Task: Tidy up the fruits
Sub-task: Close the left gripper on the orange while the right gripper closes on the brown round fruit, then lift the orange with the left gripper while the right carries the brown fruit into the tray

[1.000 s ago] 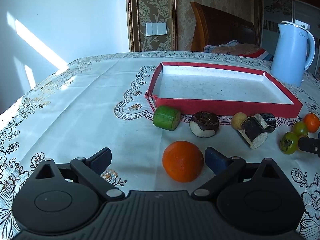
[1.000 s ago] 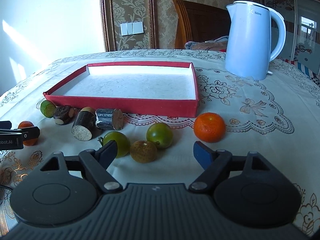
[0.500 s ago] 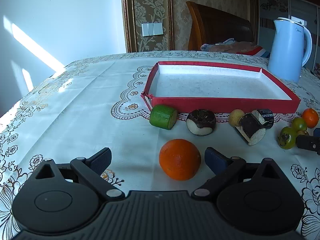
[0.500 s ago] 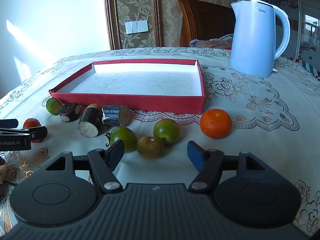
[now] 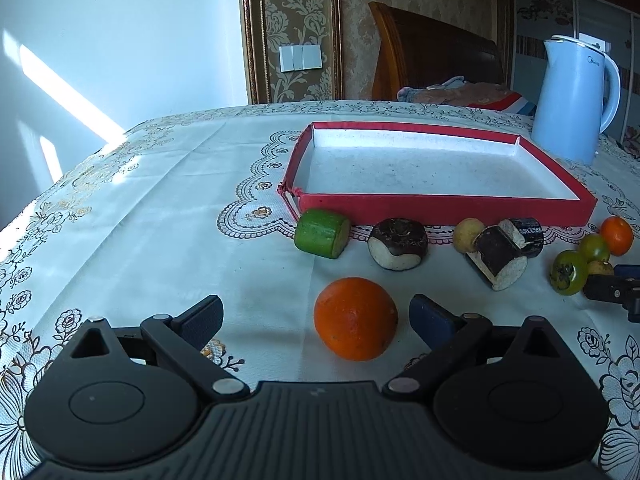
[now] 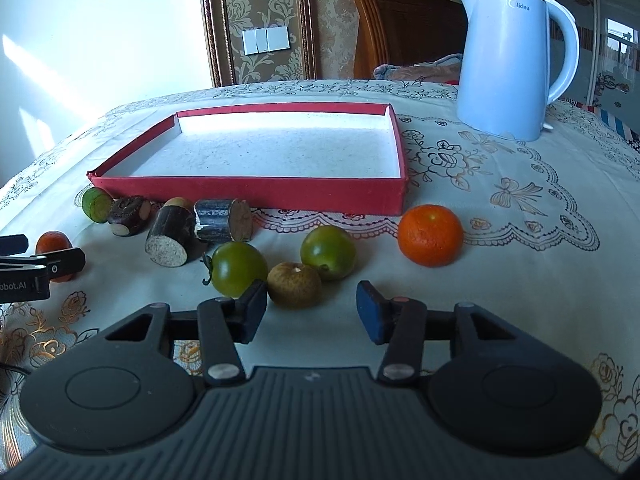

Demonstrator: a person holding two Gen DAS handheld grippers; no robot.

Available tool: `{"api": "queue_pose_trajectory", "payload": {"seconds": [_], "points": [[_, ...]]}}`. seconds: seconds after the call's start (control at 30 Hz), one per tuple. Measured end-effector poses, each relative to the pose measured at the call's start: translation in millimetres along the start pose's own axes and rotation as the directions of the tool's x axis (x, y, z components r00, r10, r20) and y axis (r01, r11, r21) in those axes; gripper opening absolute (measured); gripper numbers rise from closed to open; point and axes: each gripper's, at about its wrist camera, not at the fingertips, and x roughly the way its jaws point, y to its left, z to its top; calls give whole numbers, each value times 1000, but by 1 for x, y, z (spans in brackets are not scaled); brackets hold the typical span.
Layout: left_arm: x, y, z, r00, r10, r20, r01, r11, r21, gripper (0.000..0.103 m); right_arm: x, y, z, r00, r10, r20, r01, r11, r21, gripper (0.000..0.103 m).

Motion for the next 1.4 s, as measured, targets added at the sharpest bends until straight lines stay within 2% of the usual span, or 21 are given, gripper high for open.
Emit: {"api": "queue_pose_trajectory", "payload": {"seconds": [0.2, 0.3, 0.4, 0.53, 0.63, 0.67, 0.73, 0.8, 1.4], "points": [[1, 0, 0, 1000, -1, 2, 1, 1000, 5, 100, 9, 9, 3, 999, -32, -7, 32, 999, -36, 47], [1, -1, 0, 1000, 5, 6, -5, 1000, 12, 99, 9, 10, 3, 999, -45, -2, 45, 998, -33, 43], [0, -2, 0, 1000, -1, 8, 1, 1000, 16, 94, 8, 10, 2, 999, -45, 4, 45, 999, -26, 38], [-1, -2, -2, 1000, 1, 5, -1, 1000, 16, 75, 7, 7, 1, 999, -42, 13, 42, 999, -10, 31], [2, -1, -2, 999, -33, -14, 33, 999, 9, 63, 6, 6, 1, 999, -38, 12, 38, 999, -5, 27], [2, -2, -2, 999, -41, -14, 41, 999, 13, 60, 6, 6, 1, 999, -36, 14, 36, 999, -5, 27], [0, -5, -3, 998, -59, -8, 59, 998, 29, 46, 6, 6, 1, 999, -37, 15, 37, 999, -8, 27], [-1, -8, -4, 998, -68, -7, 69, 997, 46, 41, 6, 5, 1, 999, -35, 16, 35, 999, -5, 27], [-13, -9, 4, 996, -80, 34, 78, 996, 48, 40, -8, 11, 3, 999, -3, 46, 4, 1000, -18, 27]]}}
